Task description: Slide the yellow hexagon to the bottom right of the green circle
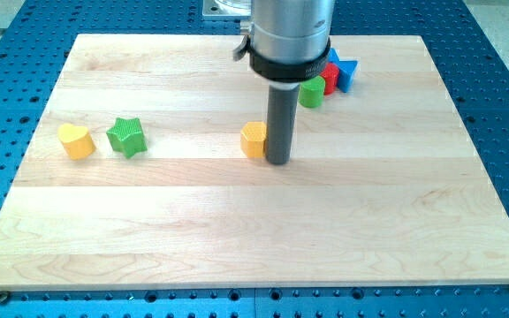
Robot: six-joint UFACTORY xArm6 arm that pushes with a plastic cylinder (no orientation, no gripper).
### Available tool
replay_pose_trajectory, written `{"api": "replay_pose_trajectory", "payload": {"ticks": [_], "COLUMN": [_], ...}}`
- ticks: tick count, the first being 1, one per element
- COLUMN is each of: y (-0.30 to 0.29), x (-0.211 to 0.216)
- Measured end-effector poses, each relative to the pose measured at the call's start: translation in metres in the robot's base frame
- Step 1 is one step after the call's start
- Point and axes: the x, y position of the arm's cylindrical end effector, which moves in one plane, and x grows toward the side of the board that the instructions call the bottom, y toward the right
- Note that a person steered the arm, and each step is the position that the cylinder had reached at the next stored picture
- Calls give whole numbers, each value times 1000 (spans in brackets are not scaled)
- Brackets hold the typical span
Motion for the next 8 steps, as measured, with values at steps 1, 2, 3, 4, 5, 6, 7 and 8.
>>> {"api": "replay_pose_trajectory", "payload": {"ticks": [1, 2, 3, 4, 5, 6, 7, 8], "y": [-49, -43, 60, 98, 6, -25, 26, 21], "x": [-1, -29, -36, -38, 14, -28, -46, -55]}}
